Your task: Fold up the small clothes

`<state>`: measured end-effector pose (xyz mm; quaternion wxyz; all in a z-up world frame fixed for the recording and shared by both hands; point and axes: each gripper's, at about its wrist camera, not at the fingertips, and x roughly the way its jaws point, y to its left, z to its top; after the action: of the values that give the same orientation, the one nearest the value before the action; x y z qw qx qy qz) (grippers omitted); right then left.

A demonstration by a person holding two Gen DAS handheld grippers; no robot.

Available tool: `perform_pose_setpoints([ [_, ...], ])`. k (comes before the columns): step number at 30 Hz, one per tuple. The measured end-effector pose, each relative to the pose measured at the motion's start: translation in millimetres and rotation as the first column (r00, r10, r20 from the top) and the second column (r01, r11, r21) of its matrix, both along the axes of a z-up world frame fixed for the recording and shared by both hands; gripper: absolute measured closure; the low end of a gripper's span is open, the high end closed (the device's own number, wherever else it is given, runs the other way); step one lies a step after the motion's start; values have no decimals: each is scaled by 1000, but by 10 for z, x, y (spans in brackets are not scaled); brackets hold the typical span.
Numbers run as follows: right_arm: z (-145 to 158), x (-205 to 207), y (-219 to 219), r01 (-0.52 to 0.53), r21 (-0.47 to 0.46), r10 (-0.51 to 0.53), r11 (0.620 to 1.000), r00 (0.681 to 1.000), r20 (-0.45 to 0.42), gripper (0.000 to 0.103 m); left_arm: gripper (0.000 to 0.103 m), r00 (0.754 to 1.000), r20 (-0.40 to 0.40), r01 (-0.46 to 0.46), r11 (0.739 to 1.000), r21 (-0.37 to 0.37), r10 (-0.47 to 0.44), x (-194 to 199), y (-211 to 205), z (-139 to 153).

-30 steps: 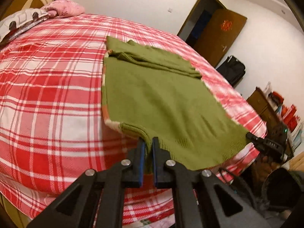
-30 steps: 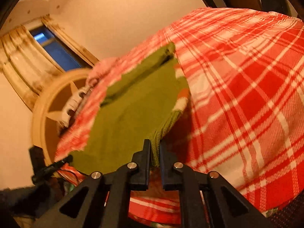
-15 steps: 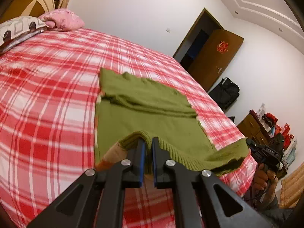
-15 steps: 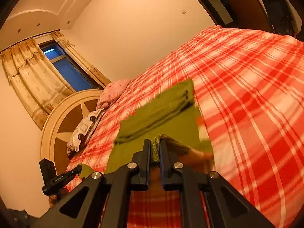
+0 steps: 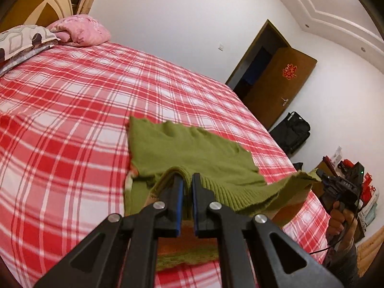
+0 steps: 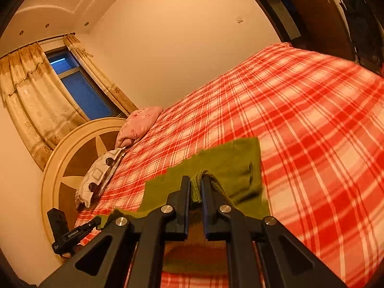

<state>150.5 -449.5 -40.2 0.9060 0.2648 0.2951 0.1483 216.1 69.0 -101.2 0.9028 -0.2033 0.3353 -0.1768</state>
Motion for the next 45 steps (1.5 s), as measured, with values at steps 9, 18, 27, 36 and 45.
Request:
perform_pose_setpoints([
  [9, -88, 804, 147, -14, -55, 12, 998, 999, -42, 95, 96, 998, -38, -42, 999, -9, 42, 668, 83, -103],
  [18, -381, 1599, 197, -14, -96, 3, 995, 993, -120, 95, 96, 993, -82, -81, 997, 4, 81, 1307, 161, -319],
  [27, -836, 2233, 288, -19, -160, -15, 987, 978, -207, 95, 96, 981, -158, -112, 993, 38, 116, 1761, 162, -665],
  [36, -1206, 2444, 236, 11, -236, -78, 972, 957, -279, 94, 86, 972, -181, -138, 987, 82, 151, 1821, 86, -709],
  [45, -959, 2103, 493, -108, -360, 32, 927, 977, -211, 39, 45, 985, -57, -144, 963, 227, 160, 1580, -67, -494],
])
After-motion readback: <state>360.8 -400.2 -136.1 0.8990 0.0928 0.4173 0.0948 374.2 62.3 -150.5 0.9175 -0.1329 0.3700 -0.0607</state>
